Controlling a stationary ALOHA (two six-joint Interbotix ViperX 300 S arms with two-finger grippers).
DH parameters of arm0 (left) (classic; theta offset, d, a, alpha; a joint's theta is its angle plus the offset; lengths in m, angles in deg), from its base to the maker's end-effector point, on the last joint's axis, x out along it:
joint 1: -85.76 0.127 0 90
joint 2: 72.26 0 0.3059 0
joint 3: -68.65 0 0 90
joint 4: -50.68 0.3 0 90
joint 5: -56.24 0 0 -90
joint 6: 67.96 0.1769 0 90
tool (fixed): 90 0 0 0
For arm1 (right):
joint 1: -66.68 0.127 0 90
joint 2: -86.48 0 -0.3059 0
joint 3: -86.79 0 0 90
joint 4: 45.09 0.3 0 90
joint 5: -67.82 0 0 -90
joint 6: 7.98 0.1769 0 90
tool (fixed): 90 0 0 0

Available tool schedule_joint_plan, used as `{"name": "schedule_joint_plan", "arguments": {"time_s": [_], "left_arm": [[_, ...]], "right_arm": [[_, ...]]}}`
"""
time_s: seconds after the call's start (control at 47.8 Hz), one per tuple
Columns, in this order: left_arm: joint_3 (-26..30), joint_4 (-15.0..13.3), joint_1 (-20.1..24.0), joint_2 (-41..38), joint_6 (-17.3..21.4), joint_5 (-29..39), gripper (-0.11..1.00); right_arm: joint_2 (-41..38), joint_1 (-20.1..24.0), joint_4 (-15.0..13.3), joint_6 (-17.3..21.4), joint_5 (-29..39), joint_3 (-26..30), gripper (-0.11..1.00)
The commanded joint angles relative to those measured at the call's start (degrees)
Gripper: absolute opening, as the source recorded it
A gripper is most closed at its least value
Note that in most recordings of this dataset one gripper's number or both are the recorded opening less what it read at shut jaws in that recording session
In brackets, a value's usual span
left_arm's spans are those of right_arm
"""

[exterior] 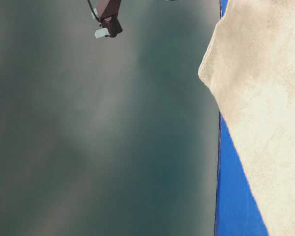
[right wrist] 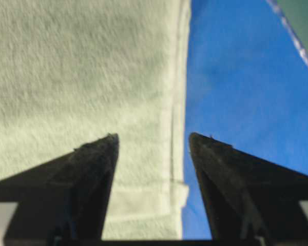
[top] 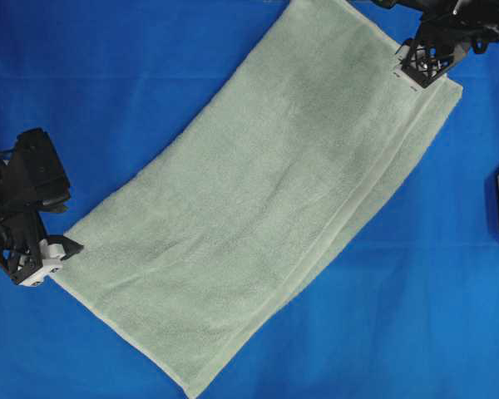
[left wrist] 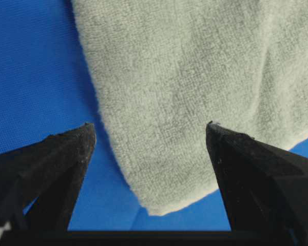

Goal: Fold a bath towel.
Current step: 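Lay the towel diagonally and regrasp its far end with the right gripper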

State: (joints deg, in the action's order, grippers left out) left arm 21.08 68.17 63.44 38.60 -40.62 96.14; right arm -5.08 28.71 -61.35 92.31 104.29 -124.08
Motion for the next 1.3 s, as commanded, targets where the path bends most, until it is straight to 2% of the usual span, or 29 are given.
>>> {"name": "schedule_joint_plan", "arguments": {"time_s": [0.0, 0.105, 0.335, 0.502, 0.648, 0.732, 0.857, 0.899, 1.108, 1.275], "left_arm": [[1.49, 0.26, 0.09, -0.26, 0.09, -0.53, 0.83], [1.67, 0.26, 0.09, -0.62, 0.18, -0.62, 0.83], [1.67, 0.18, 0.09, -0.62, 0.18, -0.79, 0.83], [1.67, 0.26, 0.09, -0.62, 0.18, -0.79, 0.83], [1.67, 0.26, 0.09, -0.53, 0.18, -0.79, 0.83], [1.76, 0.18, 0.09, -0.7, 0.18, -0.79, 0.83], [1.76, 0.18, 0.09, -0.62, 0.18, -0.79, 0.83], [1.76, 0.18, 0.09, -0.7, 0.18, -0.79, 0.83], [1.93, 0.18, 0.09, -0.7, 0.26, -0.79, 0.82], [2.02, 0.18, 0.09, -0.62, 0.26, -0.7, 0.82]], "right_arm": [[-1.76, -0.53, 0.18, -0.18, -1.32, 0.97, 0.6], [-5.36, -1.41, 0.18, -0.53, -2.2, 1.05, 0.6], [-11.87, -4.39, -0.7, -1.05, -9.4, 0.35, 0.6], [-15.21, -5.1, -0.62, -1.05, -9.58, -0.79, 0.6], [-14.94, -5.1, -0.53, -1.05, -9.58, -1.58, 0.58], [-14.77, -4.75, -0.18, -1.05, -9.23, -1.93, 0.49], [-13.62, -3.69, 0.79, -0.79, -8.7, -2.46, 0.18], [-13.01, -3.52, 1.05, -0.53, -8.7, -2.64, 0.11], [-7.29, -1.85, 2.55, 0.7, -6.68, -2.81, 0.11], [1.32, 4.75, 3.08, 3.34, -1.05, -0.62, 0.11]]}}
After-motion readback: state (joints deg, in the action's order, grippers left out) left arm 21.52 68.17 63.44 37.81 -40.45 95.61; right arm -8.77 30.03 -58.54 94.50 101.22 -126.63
